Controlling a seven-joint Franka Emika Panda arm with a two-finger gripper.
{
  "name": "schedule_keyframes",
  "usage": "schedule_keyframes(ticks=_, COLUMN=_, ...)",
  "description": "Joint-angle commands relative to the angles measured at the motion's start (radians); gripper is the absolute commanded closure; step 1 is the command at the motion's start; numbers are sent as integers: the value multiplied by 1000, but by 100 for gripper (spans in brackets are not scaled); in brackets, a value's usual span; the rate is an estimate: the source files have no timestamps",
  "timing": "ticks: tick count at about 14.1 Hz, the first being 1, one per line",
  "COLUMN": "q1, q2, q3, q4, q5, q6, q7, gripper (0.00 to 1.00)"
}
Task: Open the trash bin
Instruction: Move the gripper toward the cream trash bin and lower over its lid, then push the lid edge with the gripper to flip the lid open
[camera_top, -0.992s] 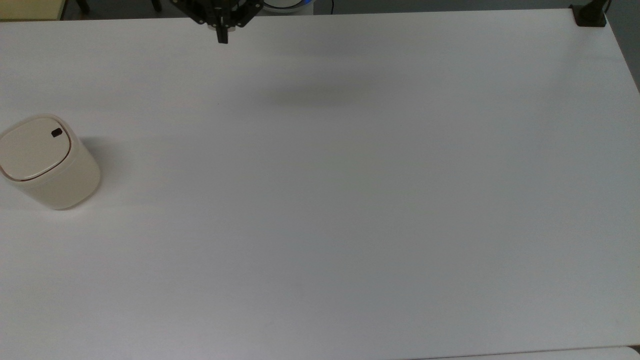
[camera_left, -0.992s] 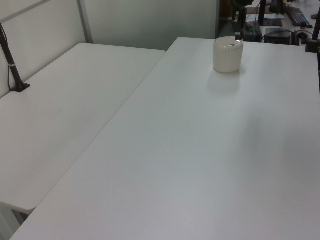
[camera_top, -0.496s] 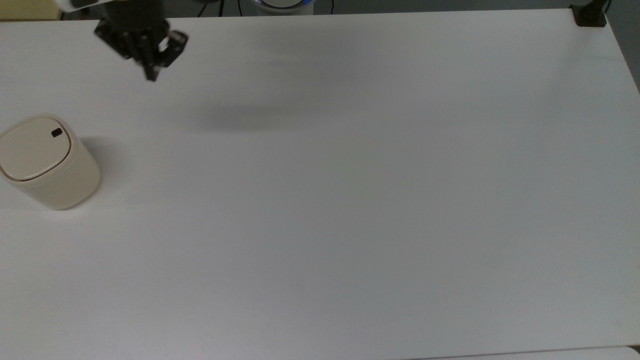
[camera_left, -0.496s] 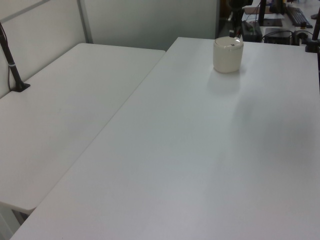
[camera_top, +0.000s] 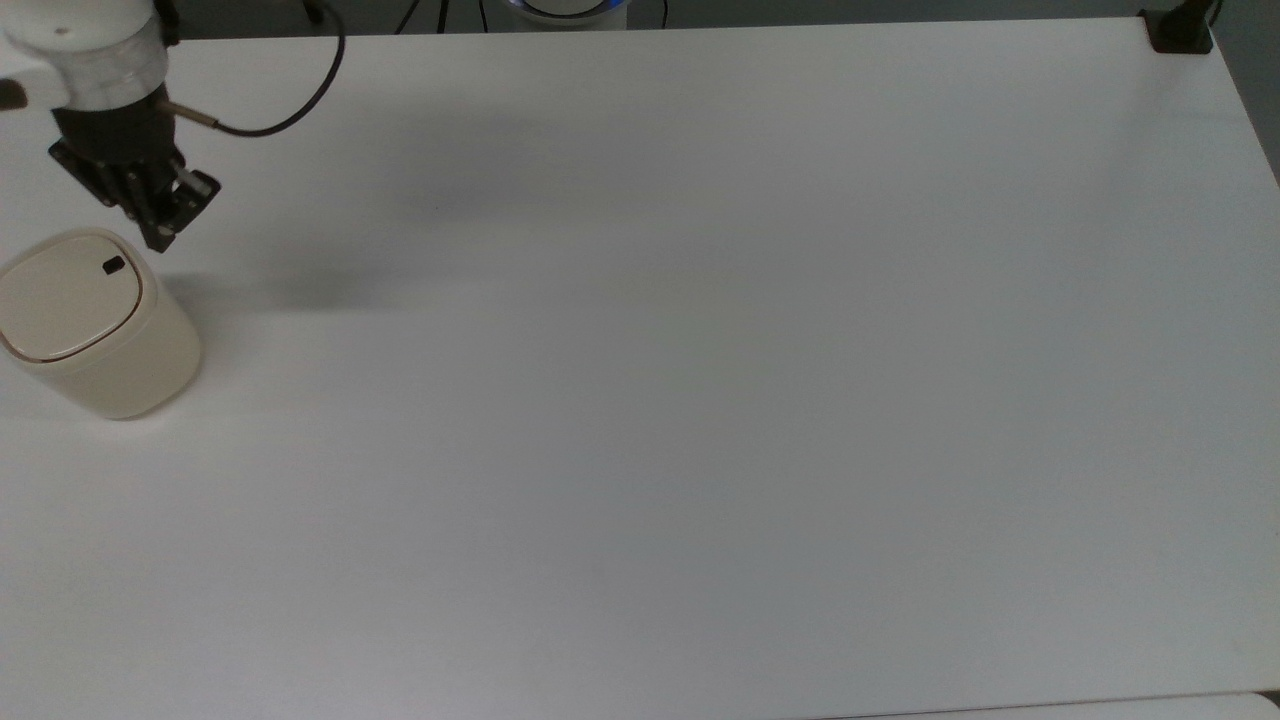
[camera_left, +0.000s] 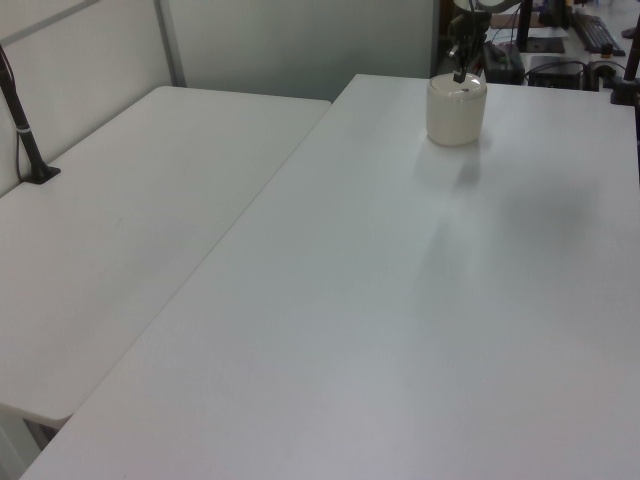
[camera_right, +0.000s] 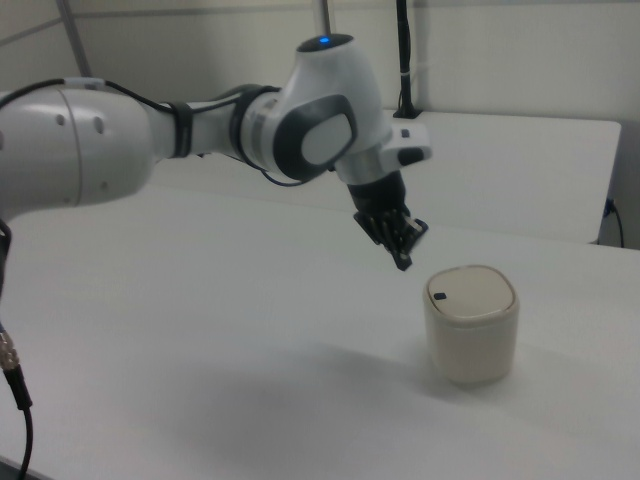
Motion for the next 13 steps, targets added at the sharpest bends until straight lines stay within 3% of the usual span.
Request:
schedule_keyframes(ticks=1, q1=-43, q2=77, q3=1, q4=82, q5=-4, q6=43, q7=-11, gripper=96)
schedule_keyframes(ticks=10, q1=-67, q2=140, q3=-10, q4=74, q5=-7, q6=84, q7=-21, gripper=96)
schedule_keyframes(ticks=13, q1=-57, q2=83, q3=-8, q4=84, q5=5, q6=29, q7=-18, gripper=96)
